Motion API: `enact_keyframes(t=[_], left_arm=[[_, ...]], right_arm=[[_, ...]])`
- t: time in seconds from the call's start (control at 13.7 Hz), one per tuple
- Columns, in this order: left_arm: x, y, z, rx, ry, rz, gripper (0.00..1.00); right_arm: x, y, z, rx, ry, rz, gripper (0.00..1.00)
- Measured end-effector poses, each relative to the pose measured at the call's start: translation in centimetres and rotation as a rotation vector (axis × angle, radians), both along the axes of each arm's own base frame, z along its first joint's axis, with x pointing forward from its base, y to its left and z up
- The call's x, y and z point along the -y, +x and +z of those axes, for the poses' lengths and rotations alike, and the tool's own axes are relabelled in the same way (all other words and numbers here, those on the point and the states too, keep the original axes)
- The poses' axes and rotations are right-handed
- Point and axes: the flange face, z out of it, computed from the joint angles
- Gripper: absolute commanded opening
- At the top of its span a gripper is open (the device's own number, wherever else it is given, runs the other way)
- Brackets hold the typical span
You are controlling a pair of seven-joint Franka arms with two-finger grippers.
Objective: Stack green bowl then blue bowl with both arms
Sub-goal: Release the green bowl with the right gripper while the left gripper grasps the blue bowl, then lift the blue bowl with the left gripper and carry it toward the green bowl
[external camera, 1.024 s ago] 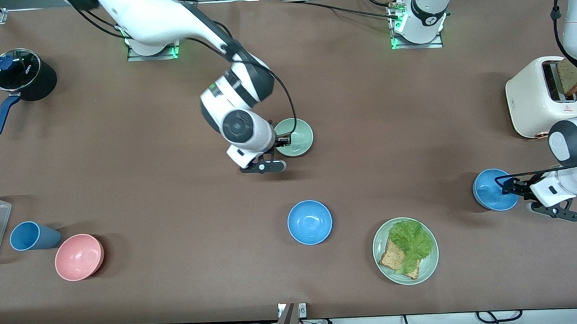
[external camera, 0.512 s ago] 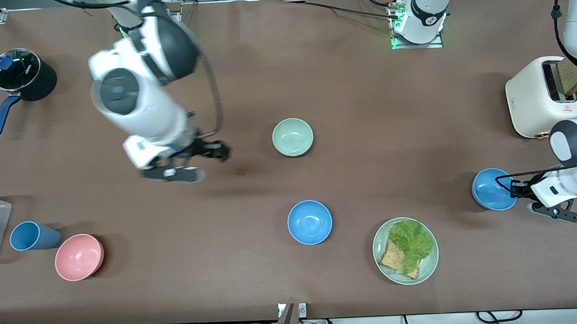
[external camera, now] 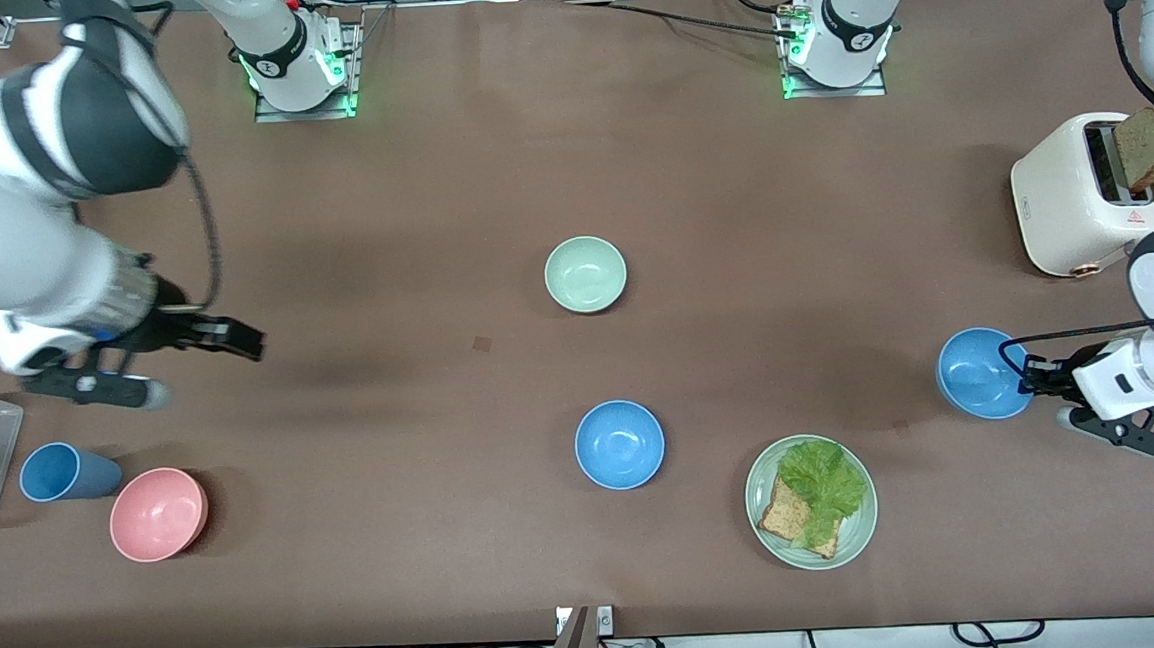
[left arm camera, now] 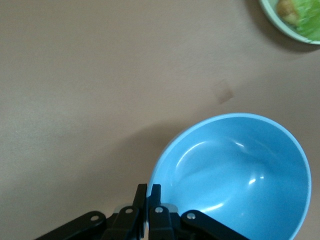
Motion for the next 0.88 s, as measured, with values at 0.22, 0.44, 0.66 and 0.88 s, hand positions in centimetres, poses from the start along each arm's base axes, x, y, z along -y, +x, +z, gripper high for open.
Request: enact_keyframes(t=[0.22,0.44,0.66,0.88], left_arm=[[1.7,0.4,1.3,0.002,-0.016,-0.024,0.01],[3.3,0.3,1.5,-0.022,-0.034,-0.047,0.01],[5.1,0.3,1.8,-0.035,-0.051,-0.042,0.01],[7.1,0.4,2.4,-0.041,-0.068,-0.035,0.01]], right_arm=[[4.8,-0.5,2.1,0.01,-0.009,0.008,1.0],[10.6,-1.9,4.0,-0.018,-0.025,0.021,1.0],[14.1,-3.3,5.7,-0.024,-0.016,0.051,1.0],[13.8,-4.1,7.7,0.008,-0.019,0.096,1.0]])
